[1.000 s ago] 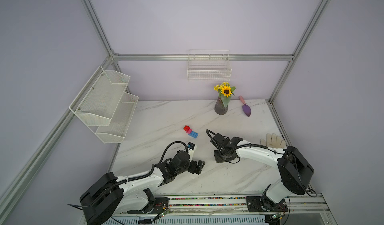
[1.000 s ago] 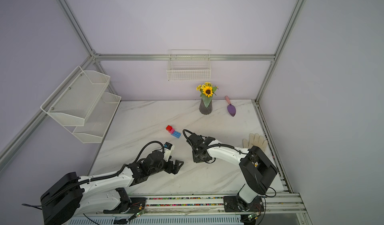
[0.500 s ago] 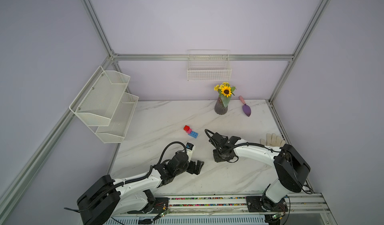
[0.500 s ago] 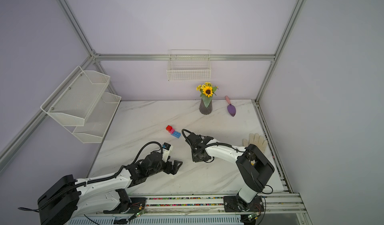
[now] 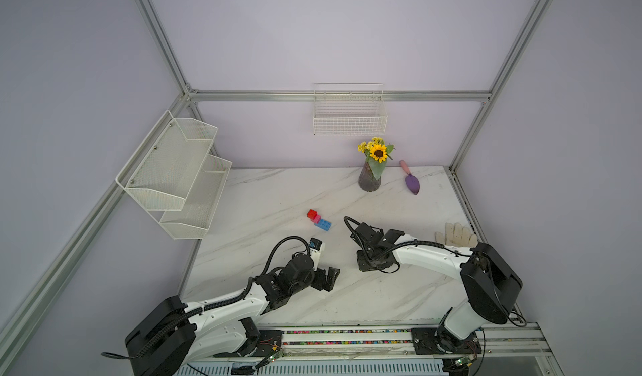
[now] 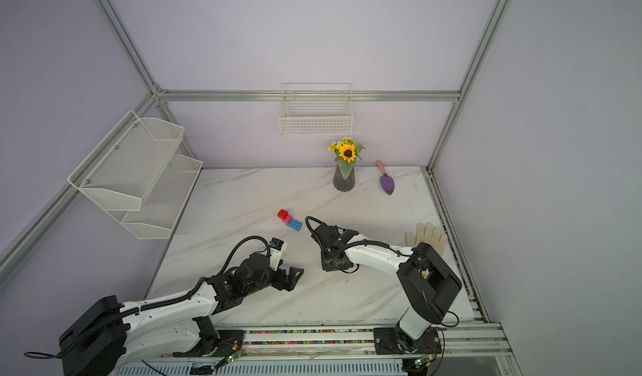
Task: Assemble the letter v with lego
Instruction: Assemble the lego brick with the lego brick.
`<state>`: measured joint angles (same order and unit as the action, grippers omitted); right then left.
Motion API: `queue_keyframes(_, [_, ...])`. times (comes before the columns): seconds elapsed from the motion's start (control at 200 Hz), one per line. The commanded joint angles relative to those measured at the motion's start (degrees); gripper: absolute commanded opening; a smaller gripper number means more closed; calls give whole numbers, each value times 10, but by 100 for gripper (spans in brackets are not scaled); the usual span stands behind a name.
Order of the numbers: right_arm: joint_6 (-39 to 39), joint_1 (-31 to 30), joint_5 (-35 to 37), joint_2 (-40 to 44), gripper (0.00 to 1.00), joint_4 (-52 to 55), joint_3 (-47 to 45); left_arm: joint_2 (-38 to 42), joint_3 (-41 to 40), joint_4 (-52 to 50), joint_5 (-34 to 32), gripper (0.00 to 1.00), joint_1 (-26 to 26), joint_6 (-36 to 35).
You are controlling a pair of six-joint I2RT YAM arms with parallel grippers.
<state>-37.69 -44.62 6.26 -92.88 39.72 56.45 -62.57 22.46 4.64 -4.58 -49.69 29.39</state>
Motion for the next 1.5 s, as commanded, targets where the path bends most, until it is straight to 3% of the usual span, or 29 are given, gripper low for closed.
queue_keyframes(0.0, [-32,-3,-15,-25,12,32,-40,11,-3,5,-10,100,-4,-1])
queue_keyframes(0.48, [-8,-4,-16,-80,11,73,2,28,-3,-10,-17,100,-4,1])
queue_keyframes(1.14, [66,-4,-31,-123,11,29,-38,38,21,-50,-32,100,-4,4])
queue_keyframes(1.495, [-70,-5,-39,-66,12,19,-63,35,23,-49,-34,100,-4,6])
